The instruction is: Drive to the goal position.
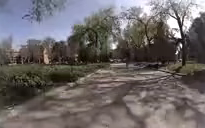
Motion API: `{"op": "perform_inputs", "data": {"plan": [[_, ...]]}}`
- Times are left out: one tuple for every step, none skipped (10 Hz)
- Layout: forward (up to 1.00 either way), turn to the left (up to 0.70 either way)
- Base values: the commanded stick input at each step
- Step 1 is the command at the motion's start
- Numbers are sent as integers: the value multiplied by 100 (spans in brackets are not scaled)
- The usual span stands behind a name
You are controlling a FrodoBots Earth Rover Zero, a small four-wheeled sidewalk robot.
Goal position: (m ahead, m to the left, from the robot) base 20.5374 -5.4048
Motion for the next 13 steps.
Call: {"op": "perform_inputs", "data": {"plan": [[70,-6],[70,0],[70,0],[70,0],[70,0],[70,0],[70,0],[70,0],[70,0],[70,0],[70,0],[70,0],[70,0]]}}
